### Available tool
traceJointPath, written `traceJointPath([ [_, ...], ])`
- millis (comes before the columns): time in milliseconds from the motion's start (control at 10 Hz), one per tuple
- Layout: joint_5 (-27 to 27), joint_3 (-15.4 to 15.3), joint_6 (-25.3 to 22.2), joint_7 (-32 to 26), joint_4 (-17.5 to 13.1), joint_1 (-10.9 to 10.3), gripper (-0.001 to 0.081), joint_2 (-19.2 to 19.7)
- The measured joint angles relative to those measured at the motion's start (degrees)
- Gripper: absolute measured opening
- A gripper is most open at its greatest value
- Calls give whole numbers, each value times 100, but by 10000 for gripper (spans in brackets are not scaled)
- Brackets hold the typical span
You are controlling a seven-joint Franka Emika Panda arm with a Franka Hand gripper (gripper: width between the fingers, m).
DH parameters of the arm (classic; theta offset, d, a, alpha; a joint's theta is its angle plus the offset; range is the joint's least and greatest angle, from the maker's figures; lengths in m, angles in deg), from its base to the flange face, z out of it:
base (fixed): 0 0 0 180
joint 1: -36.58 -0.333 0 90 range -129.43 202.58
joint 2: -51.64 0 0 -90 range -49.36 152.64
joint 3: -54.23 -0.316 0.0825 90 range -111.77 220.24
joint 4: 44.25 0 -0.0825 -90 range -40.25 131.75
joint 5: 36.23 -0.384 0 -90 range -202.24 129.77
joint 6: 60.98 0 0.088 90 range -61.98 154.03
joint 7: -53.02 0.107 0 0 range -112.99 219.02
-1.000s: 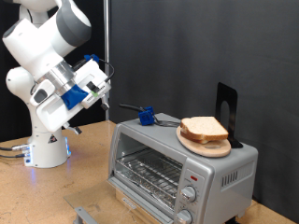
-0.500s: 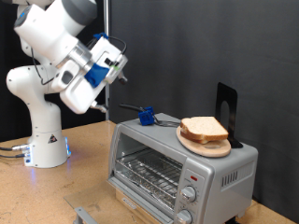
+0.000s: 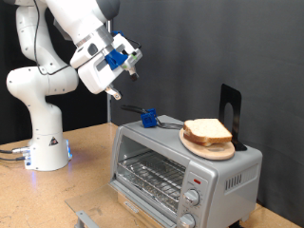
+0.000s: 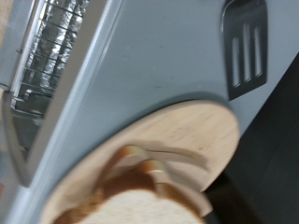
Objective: Make a piece of toast with the oven
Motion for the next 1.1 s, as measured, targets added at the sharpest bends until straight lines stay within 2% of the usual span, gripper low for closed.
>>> traceJointPath([
  [300, -12, -101, 106, -1006, 48, -357, 808, -414],
  [500, -29, -302, 339, -1191, 186, -521, 808, -839],
  [600, -15, -448, 319, -1063, 235, -535, 808, -1045],
  [800, 46, -781, 15, -167, 292, -501, 808, -1398],
  [900, 143, -908, -218, 392, 271, -436, 808, -1501],
  [1100, 402, -1081, -543, 995, 185, -278, 808, -1517],
])
